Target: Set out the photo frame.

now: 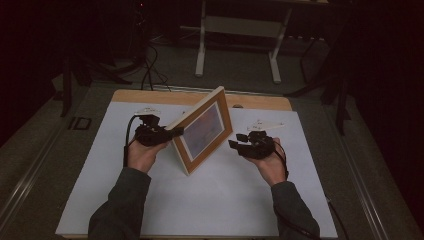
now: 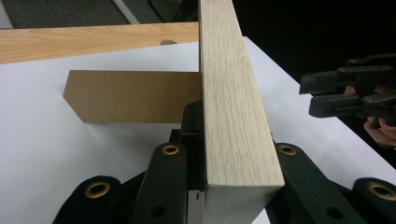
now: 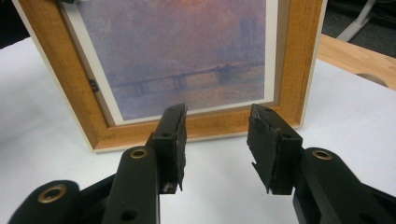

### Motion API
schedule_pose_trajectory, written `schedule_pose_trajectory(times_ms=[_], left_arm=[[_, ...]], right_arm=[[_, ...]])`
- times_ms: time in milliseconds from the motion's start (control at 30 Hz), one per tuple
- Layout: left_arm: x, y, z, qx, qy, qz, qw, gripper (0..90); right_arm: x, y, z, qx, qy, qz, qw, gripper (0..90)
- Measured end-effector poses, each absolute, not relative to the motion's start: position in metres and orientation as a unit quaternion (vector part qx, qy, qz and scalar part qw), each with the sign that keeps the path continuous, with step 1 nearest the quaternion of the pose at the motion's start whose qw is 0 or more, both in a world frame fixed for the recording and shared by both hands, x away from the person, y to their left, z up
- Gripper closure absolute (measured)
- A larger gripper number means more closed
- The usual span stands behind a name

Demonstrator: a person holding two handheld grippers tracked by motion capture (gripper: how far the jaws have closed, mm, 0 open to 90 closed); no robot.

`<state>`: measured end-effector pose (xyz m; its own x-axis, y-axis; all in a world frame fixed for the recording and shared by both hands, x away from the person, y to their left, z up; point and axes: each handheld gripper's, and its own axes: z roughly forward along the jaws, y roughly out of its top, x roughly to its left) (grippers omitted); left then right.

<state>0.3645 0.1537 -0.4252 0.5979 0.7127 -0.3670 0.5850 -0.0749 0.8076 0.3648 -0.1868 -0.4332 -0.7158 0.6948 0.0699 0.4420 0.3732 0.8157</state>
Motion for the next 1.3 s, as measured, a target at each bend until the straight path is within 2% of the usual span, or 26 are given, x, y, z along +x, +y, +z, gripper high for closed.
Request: schedule_pose_trajectory(times_ms=[733, 1300], left_arm=[[0.364, 0.157, -0.425, 0.753, 0.398, 0.043, 0.522, 76.8], [0.367, 0.159, -0.427, 0.759, 0.376, 0.029, 0.53, 76.7]], right_arm=[[0.379, -0.194, -0.423, 0.356, 0.819, 0.419, 0.168, 56.6], [0.396, -0.206, -0.415, 0.379, 0.793, 0.447, 0.167, 53.2]])
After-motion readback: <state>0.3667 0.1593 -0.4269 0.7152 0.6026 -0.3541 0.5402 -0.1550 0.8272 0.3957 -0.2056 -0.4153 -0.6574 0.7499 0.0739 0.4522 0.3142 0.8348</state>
